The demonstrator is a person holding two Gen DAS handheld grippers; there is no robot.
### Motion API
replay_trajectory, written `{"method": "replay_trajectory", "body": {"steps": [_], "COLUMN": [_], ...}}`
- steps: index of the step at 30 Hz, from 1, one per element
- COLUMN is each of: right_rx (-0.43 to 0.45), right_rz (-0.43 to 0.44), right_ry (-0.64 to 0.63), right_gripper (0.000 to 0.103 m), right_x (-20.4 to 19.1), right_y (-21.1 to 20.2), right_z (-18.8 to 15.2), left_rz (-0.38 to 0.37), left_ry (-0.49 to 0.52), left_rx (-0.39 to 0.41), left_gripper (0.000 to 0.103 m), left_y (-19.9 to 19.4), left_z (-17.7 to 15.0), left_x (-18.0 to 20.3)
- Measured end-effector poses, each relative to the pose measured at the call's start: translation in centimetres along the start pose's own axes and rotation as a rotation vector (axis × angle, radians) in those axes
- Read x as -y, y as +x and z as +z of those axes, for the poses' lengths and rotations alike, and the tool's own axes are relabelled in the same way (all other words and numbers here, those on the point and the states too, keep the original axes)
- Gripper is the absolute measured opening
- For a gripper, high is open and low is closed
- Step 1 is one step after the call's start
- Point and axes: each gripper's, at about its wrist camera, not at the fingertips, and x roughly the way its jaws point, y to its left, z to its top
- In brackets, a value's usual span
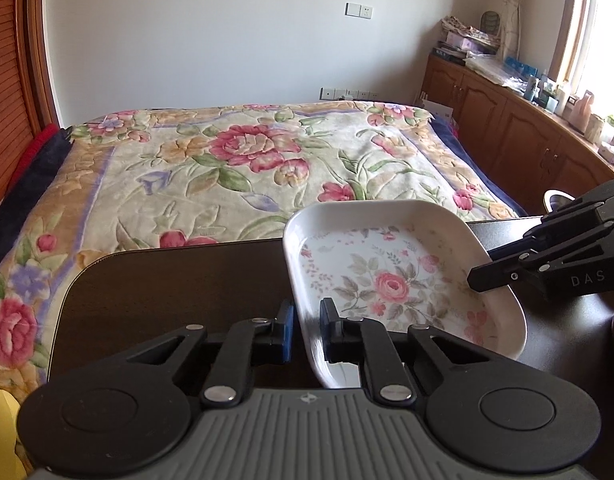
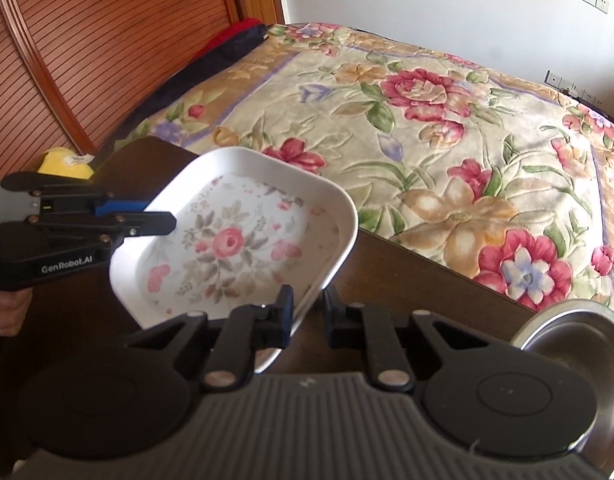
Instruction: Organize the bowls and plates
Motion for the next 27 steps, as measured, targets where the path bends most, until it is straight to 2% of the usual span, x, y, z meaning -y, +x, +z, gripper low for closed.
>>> {"method": "replay_trajectory", "body": {"steps": [16, 27], "right_rx": [0.001, 0.051], "right_rz": [0.029, 0.058], "right_ry": [0.039, 0.055], "right_gripper": [0.015, 0.012], "right_x": [0.3, -1.0], "right_y": [-0.2, -3.2], "right_z": [-0.5, -2.0], "left_rz": [0.001, 0.018], "left_ry": [-0.013, 0.0], "left_rx": [-0.015, 0.022], "left_gripper": [0.009, 0.008], "left_y": [-0.8, -5.2], "left_z": [-0.3, -1.3], "left_x": [0.2, 1.6]}}
